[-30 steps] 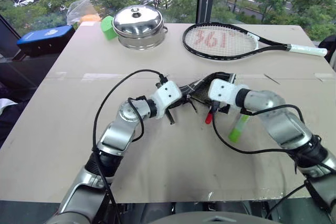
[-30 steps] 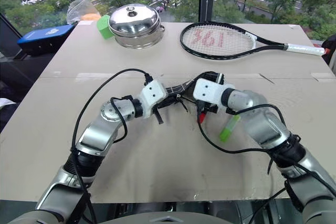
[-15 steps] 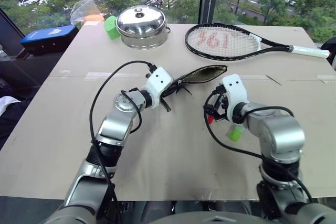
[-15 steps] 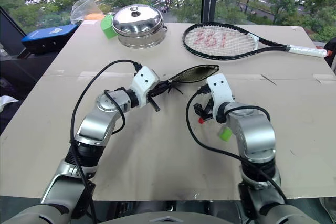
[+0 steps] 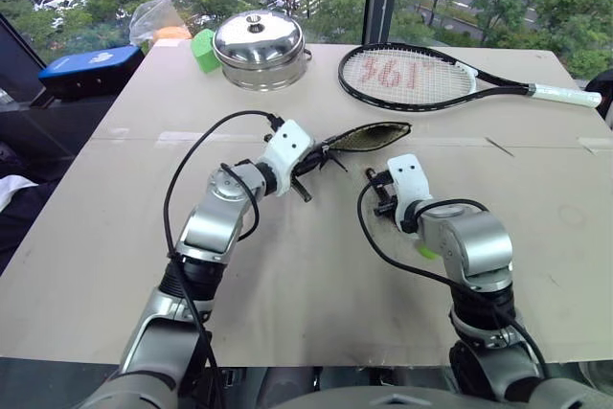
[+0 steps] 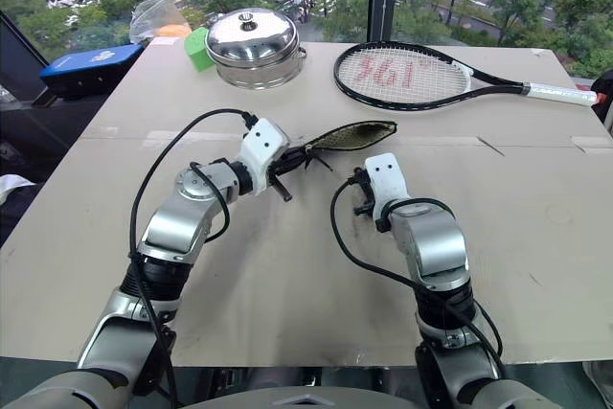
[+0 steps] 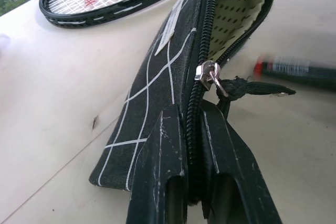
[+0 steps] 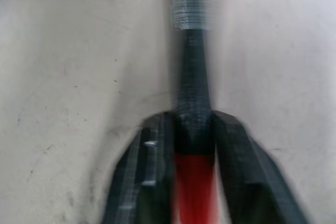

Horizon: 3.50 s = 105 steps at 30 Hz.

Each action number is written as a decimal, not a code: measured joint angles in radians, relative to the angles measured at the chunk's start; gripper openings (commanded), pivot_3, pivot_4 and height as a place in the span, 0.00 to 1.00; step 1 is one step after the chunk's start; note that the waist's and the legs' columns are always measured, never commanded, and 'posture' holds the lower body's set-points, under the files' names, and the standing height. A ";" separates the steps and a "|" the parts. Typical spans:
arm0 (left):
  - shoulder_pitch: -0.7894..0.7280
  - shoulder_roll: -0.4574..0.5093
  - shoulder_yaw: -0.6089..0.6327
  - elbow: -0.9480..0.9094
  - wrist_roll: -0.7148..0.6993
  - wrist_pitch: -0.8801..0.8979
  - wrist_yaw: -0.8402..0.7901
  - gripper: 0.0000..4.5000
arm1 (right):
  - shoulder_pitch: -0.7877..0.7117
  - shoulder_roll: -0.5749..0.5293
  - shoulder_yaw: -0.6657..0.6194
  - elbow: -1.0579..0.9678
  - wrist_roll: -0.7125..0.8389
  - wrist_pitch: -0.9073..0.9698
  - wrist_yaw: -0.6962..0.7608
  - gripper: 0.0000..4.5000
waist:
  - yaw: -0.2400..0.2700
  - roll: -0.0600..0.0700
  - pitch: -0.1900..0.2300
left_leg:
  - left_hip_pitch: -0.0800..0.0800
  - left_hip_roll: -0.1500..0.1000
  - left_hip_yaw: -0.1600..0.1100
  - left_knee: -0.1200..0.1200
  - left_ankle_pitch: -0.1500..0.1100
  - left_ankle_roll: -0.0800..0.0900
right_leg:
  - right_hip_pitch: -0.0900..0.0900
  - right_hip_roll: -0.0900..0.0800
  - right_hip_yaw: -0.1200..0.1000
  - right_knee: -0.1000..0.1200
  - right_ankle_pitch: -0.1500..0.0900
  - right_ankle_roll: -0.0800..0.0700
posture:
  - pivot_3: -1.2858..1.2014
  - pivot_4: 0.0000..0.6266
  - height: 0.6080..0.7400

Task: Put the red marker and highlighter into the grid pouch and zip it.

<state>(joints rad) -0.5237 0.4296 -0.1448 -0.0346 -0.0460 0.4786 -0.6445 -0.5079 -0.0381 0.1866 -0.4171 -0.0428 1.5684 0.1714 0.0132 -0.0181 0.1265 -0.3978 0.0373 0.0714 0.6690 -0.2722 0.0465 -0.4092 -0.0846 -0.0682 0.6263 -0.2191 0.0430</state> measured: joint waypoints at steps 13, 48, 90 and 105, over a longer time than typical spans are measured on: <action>0.027 0.020 -0.010 -0.016 -0.015 -0.044 -0.024 0.00 | -0.154 -0.759 0.293 -0.203 0.117 -0.240 0.314 0.07 | -0.010 0.002 0.004 | 0.000 0.001 0.000 -0.001 -0.003 0.004 | -0.001 0.003 0.000 -0.002 0.000 0.000 | 0.52 0.24 1.00; 0.081 -0.004 -0.062 -0.080 -0.014 -0.040 -0.026 0.00 | -0.026 -0.469 -0.153 -0.318 0.116 -0.002 0.599 0.67 | 0.001 0.000 0.004 | -0.001 0.002 -0.002 0.000 -0.003 0.004 | 0.000 -0.001 -0.002 0.000 0.000 0.000 | 0.52 0.24 1.00; 0.079 0.000 -0.092 -0.045 0.022 -0.079 -0.058 0.00 | 0.073 -0.744 0.113 -0.358 0.169 -0.268 0.352 0.17 | -0.025 -0.001 0.003 | 0.000 0.001 -0.001 -0.002 -0.002 0.003 | -0.001 0.002 0.000 -0.003 -0.001 0.000 | 0.52 0.24 1.00; 0.122 -0.007 -0.138 -0.120 -0.002 -0.186 -0.160 0.00 | -0.344 -0.674 0.522 0.191 0.025 -0.662 0.536 0.17 | -0.023 -0.002 0.004 | -0.001 0.001 0.001 -0.001 -0.003 0.004 | -0.001 0.000 0.000 -0.003 0.000 0.000 | 0.52 0.24 1.00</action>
<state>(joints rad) -0.4018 0.4228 -0.2828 -0.1551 -0.0485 0.2928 -0.8042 -0.8520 -0.7118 0.7090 -0.2264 -0.0173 0.9063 0.7075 -0.0097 -0.0196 0.1304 -0.3988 0.0385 0.0719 0.6683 -0.2748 0.0508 -0.4103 -0.0849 -0.0680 0.6238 -0.2192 0.0431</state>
